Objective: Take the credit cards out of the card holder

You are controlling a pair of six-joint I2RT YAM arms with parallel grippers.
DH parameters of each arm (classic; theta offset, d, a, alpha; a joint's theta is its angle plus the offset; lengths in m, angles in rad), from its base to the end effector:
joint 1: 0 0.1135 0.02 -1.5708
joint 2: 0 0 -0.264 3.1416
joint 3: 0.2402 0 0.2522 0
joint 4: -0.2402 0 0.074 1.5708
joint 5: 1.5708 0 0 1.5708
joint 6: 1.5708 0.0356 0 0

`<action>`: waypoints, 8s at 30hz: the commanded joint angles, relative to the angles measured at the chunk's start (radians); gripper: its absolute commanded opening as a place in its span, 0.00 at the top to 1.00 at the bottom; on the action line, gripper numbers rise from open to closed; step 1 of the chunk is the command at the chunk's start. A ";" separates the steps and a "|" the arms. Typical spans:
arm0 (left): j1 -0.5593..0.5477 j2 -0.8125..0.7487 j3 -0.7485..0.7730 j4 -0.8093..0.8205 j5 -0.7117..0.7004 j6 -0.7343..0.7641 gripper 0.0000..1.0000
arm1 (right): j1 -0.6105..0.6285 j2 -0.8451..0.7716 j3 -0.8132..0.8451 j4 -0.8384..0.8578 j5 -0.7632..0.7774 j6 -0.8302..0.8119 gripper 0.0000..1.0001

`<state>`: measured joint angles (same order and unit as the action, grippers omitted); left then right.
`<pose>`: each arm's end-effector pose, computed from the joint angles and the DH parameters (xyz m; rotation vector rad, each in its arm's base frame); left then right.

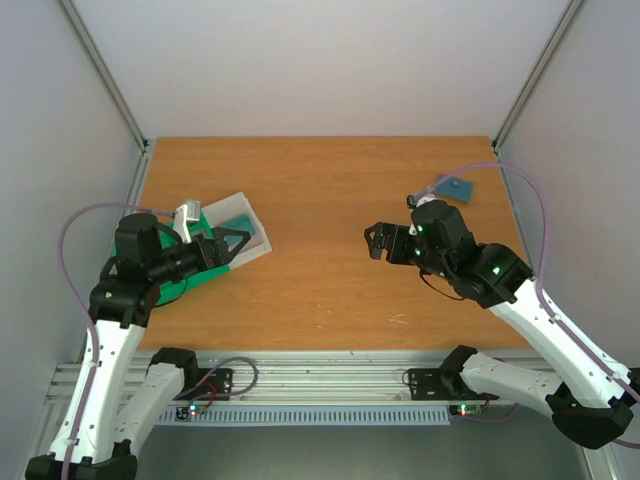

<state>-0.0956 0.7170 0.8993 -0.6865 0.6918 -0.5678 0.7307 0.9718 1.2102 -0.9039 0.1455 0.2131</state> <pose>0.1370 -0.0360 0.3414 -0.0566 2.1374 -1.1147 0.1382 0.1169 0.3802 -0.4987 2.1954 0.3513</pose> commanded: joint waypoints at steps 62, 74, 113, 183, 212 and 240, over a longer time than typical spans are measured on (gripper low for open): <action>-0.029 0.066 -0.060 0.001 -0.093 0.289 0.11 | -0.622 1.575 0.970 0.035 0.603 -0.580 0.64; -0.029 0.061 -0.059 -0.001 -0.095 0.293 0.11 | -0.618 1.514 0.873 0.077 0.564 -0.591 0.99; -0.029 0.114 -0.045 -0.039 -0.171 0.301 0.12 | 0.009 0.770 -0.018 0.226 -0.135 -0.459 0.99; -0.417 0.510 -0.143 0.144 -0.241 0.030 0.38 | -0.085 0.688 -0.411 0.694 -0.588 0.070 0.53; -0.481 0.612 -0.153 0.279 -0.194 0.003 0.46 | 0.011 0.568 -0.437 0.738 -0.656 0.177 0.99; -0.595 0.850 -0.073 0.256 -0.286 0.043 0.58 | 0.072 0.524 -0.431 0.732 -0.591 0.180 0.99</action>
<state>-0.6804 1.5661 0.7815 -0.3847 0.5175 -0.5674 0.7830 1.5101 0.7578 -0.2245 -0.4343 0.4068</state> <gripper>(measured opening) 0.448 0.043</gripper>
